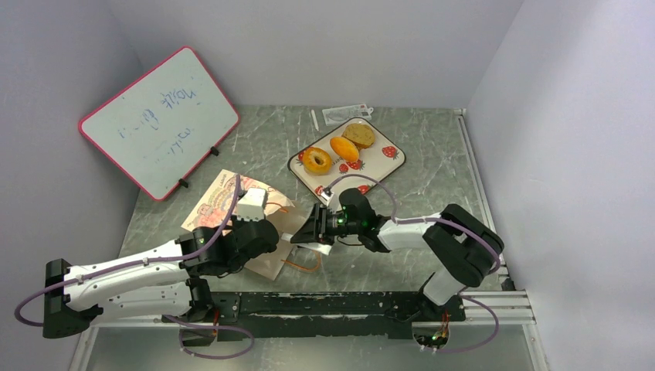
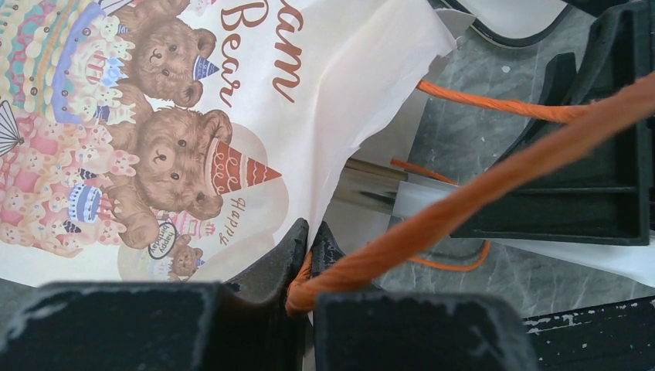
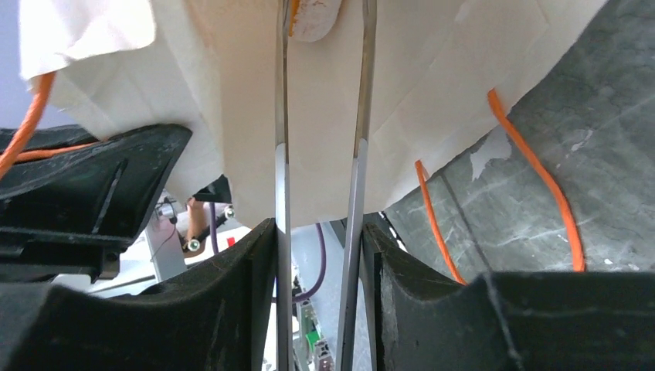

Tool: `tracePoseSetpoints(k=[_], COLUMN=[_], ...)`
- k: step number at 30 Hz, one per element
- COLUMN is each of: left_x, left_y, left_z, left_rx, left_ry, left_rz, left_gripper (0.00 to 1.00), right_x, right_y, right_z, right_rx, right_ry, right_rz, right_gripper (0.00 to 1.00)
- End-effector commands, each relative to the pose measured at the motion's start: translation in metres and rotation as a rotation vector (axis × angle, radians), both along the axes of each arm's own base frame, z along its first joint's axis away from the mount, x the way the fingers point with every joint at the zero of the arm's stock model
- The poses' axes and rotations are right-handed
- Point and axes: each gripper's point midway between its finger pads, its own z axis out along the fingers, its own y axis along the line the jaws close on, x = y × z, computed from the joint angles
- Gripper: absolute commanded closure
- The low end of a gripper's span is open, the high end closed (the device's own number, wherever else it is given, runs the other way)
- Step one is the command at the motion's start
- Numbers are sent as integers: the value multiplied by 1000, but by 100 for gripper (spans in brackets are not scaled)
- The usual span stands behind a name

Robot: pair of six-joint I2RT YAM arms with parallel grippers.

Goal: Take the fake bread out of the paper bag
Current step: Pick up the clamp from the paper bag, then take out the fake bread from the paper bag.

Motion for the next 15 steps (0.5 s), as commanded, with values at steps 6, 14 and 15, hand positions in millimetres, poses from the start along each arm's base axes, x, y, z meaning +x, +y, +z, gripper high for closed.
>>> tracePoseSetpoints(k=[6, 14, 15], left_x=[3, 0, 0], left_y=[-14, -16, -16], left_z=[17, 13, 13], left_rx=[-56, -57, -60], left_ry=[-13, 2, 1], left_rz=[-27, -37, -39], left_gripper=[93, 93, 93], right_x=[13, 22, 22], right_y=[12, 23, 23], right_z=[11, 19, 19], right_rx=[57, 105, 108], right_ry=[-12, -14, -13], right_rz=[-7, -17, -16], right_gripper=[53, 53, 53])
